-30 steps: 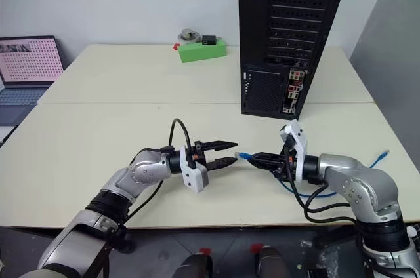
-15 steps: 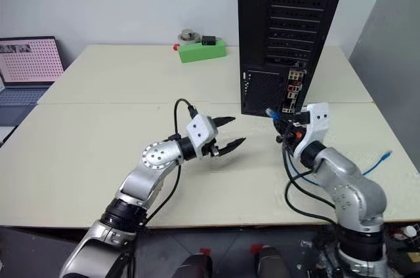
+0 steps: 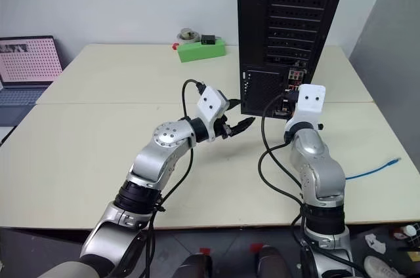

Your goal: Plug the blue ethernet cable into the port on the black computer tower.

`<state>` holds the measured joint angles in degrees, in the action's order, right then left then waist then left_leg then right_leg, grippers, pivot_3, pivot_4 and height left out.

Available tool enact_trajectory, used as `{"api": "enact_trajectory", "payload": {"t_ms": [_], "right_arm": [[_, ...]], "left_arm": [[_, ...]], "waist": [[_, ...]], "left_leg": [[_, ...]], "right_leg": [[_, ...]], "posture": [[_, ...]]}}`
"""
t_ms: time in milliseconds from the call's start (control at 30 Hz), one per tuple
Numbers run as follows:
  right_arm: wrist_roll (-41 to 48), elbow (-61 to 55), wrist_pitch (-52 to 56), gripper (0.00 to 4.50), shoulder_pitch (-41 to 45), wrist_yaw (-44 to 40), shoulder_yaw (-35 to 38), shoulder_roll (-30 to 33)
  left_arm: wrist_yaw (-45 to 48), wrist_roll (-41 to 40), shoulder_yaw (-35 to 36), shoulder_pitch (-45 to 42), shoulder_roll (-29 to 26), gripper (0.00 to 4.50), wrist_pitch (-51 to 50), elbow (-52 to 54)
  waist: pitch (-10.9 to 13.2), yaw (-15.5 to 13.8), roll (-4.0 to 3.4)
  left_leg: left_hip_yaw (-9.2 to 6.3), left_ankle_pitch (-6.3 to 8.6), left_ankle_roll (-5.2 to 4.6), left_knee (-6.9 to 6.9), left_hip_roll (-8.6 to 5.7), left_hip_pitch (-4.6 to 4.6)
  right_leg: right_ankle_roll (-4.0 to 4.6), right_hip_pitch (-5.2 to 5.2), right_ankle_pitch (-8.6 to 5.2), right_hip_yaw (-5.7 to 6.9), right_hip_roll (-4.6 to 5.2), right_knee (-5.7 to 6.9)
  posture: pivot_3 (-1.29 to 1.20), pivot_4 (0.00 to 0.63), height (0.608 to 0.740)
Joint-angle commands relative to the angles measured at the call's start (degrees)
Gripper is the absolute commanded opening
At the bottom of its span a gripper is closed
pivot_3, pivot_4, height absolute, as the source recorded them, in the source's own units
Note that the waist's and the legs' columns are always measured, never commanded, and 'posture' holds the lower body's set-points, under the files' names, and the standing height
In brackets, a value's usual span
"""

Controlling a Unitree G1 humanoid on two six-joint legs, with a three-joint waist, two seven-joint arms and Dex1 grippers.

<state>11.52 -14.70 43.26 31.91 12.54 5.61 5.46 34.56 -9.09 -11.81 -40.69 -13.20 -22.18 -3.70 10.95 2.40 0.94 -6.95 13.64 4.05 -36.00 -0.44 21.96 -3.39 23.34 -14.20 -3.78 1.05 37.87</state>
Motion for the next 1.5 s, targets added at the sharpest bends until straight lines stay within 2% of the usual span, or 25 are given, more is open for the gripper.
{"api": "enact_trajectory", "payload": {"t_ms": [33, 633, 1500], "right_arm": [[-1.54, 1.71, -3.22, 0.0, 2.64, 0.66, 1.21, -0.75], [-4.51, 11.06, -8.63, 0.0, 6.45, -0.22, 1.03, -3.93], [-6.01, 13.08, -10.86, 0.0, 8.34, -1.6, 0.66, -4.6]], "left_arm": [[-0.37, -1.92, 2.57, -3.02, 0.86, 3.37, -1.6, 1.17], [-0.71, -0.1, 3.25, -4.56, -0.68, 3.37, 0.07, -1.29], [-0.38, 1.12, 3.07, -3.75, -0.6, 3.37, 0.68, -1.36]], "waist": [[0.0, 0.14, 0.0], [0.0, 0.87, 0.0], [0.0, 1.11, -0.01]], "left_leg": [[0.0, 0.0, 0.0, 0.0, 0.0, 0.0], [0.02, 0.0, 0.0, 0.03, 0.0, 0.0], [0.09, 0.0, 0.0, 0.02, 0.0, -0.01]], "right_leg": [[0.0, 0.0, 0.0, 0.0, 0.0, 0.0], [0.0, 0.03, 0.0, -0.03, 0.0, 0.0], [0.01, 0.07, 0.02, -0.11, 0.0, 0.04]], "posture": [[0.0, 0.15, 0.74], [0.0, 0.15, 0.74], [0.0, 0.15, 0.74]]}}
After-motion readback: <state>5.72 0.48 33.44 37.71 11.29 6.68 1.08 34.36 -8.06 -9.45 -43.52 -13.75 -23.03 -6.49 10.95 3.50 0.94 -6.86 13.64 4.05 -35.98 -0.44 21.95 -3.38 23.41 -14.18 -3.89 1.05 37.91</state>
